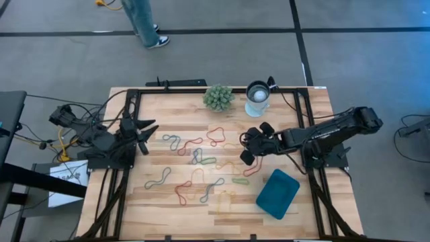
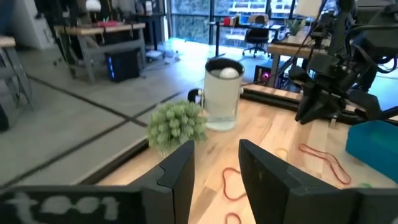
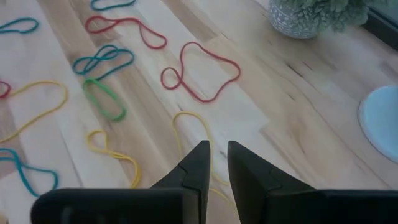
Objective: Pick and place items into bin
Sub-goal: Put the blue rubber band into the blue bin
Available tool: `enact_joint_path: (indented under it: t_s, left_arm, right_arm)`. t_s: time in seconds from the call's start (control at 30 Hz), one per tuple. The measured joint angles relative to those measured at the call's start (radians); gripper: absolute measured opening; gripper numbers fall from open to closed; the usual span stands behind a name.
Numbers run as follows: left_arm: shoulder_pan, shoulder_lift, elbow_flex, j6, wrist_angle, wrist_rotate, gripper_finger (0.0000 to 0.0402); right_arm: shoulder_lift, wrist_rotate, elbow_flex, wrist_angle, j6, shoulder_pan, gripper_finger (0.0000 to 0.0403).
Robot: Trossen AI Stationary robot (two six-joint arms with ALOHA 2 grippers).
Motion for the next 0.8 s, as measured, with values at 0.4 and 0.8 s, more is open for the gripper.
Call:
enact_joint_path:
  t_s: [0.4, 0.8]
  left_arm:
    - [0.061, -0.001, 0.0, -0.091, -0.051, 0.007, 0.0116]
    - [0.245, 0.051, 0.0, -0.07, -0.049, 0.204, 0.0116]
  right_arm:
    - [-0.09, -0.058, -0.002, -0.091, -0.128, -0.069, 0.0052]
    - [-0.374, -0.056, -0.231, 0.16, -0.182, -0.025, 0.0052]
